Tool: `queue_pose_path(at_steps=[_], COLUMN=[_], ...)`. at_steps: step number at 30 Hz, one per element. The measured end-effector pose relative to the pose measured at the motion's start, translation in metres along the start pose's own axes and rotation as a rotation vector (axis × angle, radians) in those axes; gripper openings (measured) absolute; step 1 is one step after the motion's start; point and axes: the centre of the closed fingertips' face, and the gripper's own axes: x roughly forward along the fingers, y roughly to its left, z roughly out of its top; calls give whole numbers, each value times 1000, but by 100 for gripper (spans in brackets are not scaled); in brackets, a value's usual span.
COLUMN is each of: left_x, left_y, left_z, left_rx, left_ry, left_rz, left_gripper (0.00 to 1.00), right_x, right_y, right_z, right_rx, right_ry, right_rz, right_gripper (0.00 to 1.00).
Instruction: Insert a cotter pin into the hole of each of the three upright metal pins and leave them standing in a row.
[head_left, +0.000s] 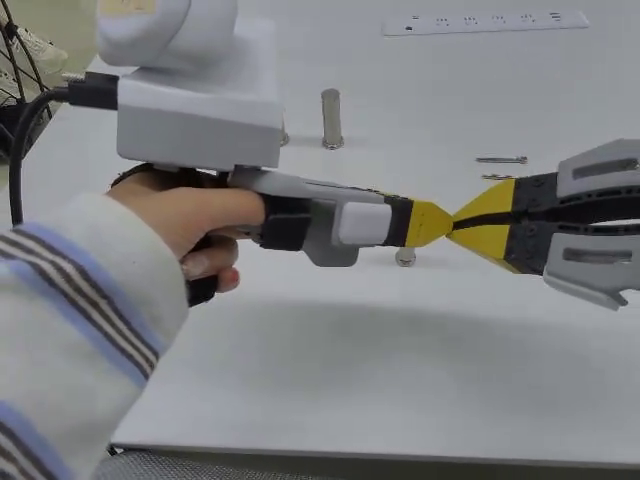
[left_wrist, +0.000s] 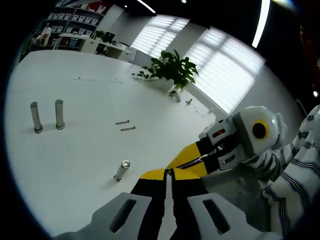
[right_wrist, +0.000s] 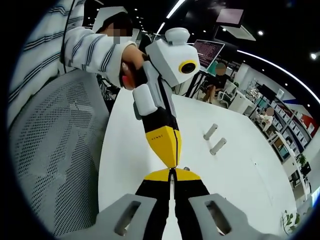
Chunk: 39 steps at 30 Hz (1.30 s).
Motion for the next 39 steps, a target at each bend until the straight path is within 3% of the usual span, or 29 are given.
queue_pose_path(at_steps=[11,20,25,34,39], left_x=[3,8,7,-2,0], left_y=[-7,-16,-15,3,-7], left_z=[-11,-12,-11,-7,-11], left_rx=[0,-43,-34,-20,-5], left_ry=[37,31,26,41,47], left_rz=[8,17,24,31,30], left_gripper=[0,0,0,0,0], right_x=[2,2,1,3,3], right_y=[5,4,2,3,0], right_z=[-1,-2,-2,-3,-2], right_rx=[-11,-7,6,13,18], right_ry=[9,8,-2,-10,-18], right_rz=[10,5,2,10,-3], right_gripper=[0,0,0,0,1])
